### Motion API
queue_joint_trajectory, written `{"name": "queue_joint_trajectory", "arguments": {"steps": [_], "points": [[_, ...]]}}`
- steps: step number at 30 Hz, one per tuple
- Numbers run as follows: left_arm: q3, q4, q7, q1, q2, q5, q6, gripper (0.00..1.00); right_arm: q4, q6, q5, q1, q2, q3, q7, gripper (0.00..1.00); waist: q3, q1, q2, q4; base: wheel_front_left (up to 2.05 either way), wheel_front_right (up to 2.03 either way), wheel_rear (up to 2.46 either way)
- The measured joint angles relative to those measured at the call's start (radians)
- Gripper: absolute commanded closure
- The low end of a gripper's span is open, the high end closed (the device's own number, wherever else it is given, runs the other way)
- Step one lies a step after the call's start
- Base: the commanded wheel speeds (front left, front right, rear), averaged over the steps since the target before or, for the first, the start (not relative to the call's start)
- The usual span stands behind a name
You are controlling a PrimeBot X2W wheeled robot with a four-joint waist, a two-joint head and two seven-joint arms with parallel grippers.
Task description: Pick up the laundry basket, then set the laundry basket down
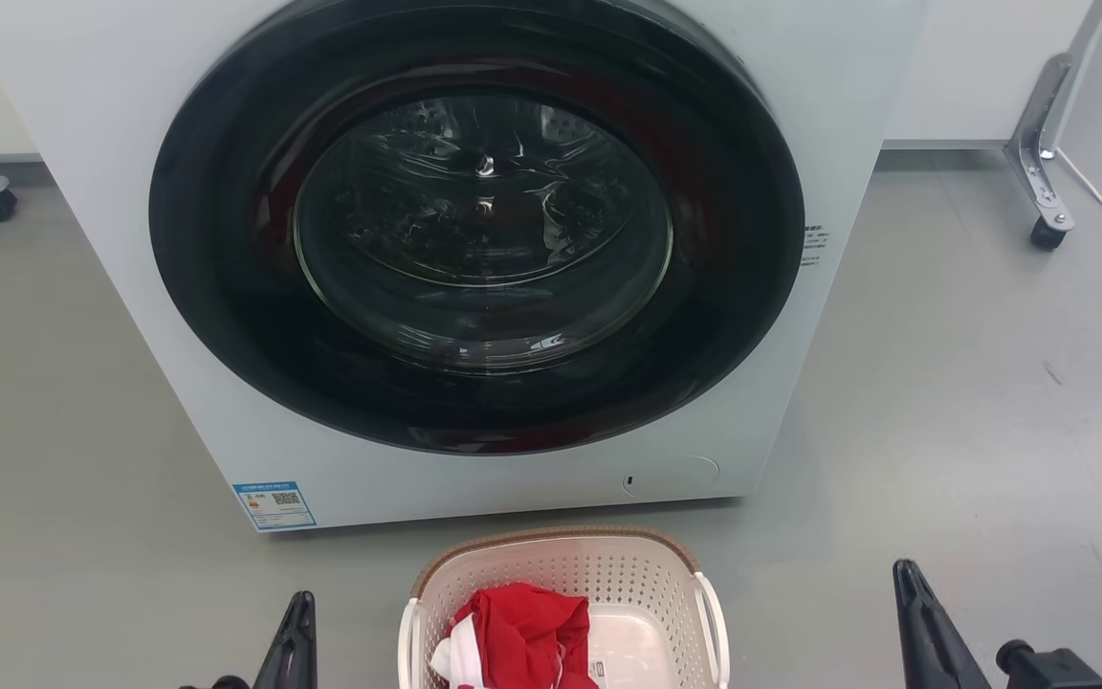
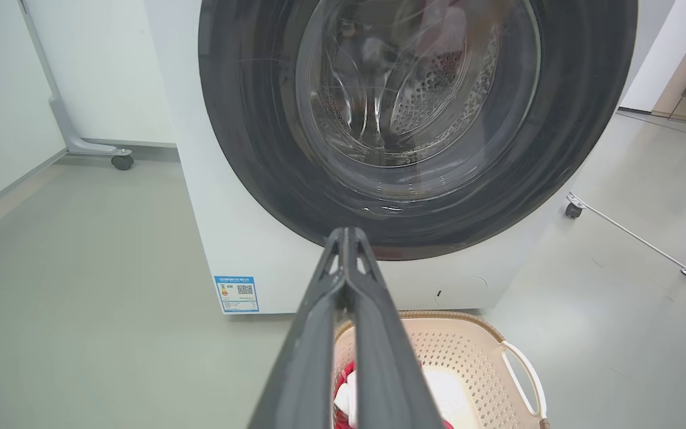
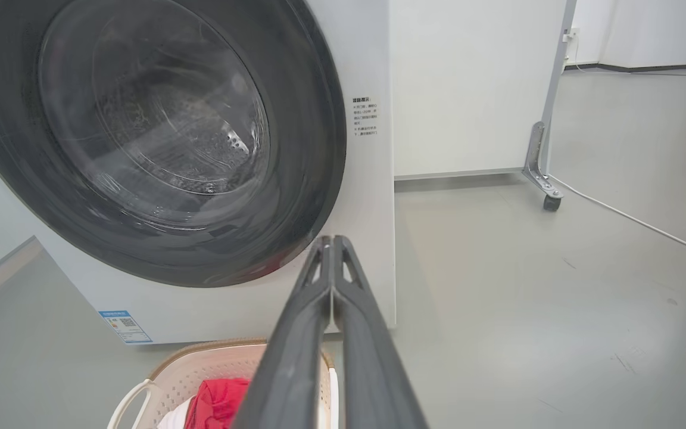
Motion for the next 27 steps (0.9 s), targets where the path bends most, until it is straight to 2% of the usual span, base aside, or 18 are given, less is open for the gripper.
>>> {"name": "queue_joint_trajectory", "arguments": {"steps": [6,27], "points": [[0.009,0.018,0.007,-0.001,-0.003,-0.028,-0.010,1.00,0.017,0.010,0.039,0.009,0.011,-0.017,0.013,1.00,0.000,0.0000,0.0000,0.000,0.00,0.00,0.00],[0.075,0.081,0.066,-0.033,-0.021,-0.330,-0.055,1.00,0.057,0.062,0.320,-0.017,0.043,-0.108,0.099,1.00,0.001,0.0000,0.0000,0.001,0.00,0.00,0.00]]}}
